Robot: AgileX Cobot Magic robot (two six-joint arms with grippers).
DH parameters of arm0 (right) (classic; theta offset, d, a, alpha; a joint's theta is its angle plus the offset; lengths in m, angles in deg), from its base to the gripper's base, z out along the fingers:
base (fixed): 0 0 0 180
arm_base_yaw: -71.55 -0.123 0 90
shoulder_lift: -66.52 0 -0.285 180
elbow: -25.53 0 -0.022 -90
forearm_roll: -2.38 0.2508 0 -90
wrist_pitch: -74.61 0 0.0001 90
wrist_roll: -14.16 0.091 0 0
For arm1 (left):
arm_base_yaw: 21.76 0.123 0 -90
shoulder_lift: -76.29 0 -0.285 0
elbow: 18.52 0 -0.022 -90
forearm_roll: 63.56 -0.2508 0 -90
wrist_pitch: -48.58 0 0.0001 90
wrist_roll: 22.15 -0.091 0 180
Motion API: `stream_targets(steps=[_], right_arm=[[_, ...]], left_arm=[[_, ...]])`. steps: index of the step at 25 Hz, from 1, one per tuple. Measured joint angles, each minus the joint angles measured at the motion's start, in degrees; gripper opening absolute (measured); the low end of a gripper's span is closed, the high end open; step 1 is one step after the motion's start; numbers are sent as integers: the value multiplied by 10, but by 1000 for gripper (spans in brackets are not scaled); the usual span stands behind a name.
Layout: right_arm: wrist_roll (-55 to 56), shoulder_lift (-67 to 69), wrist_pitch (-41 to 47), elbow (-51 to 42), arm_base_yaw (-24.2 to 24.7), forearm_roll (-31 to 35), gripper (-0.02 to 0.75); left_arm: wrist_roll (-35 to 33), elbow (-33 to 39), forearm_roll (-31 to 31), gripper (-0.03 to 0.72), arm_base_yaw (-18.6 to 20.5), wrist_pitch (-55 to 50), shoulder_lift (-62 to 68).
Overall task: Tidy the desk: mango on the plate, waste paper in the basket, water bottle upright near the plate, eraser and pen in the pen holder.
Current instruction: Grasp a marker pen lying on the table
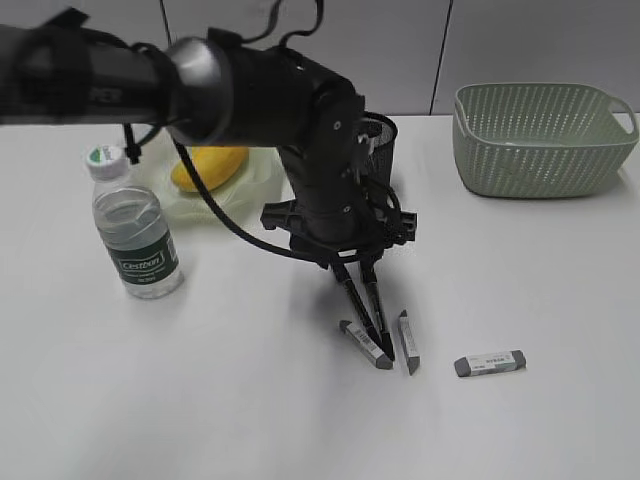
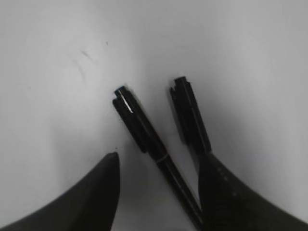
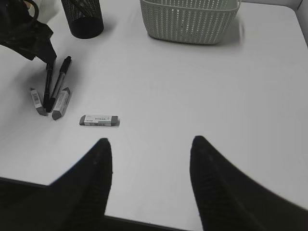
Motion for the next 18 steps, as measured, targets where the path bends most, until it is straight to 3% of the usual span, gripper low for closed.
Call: stream_targets(steps=[9, 18], right_arm=[[1, 0, 0, 0, 0, 0, 420], [0, 0, 0, 0, 0, 0, 417]], left_arm=[[126, -58, -47, 365, 0, -24, 53], [140, -60, -50, 359, 2, -22, 75]])
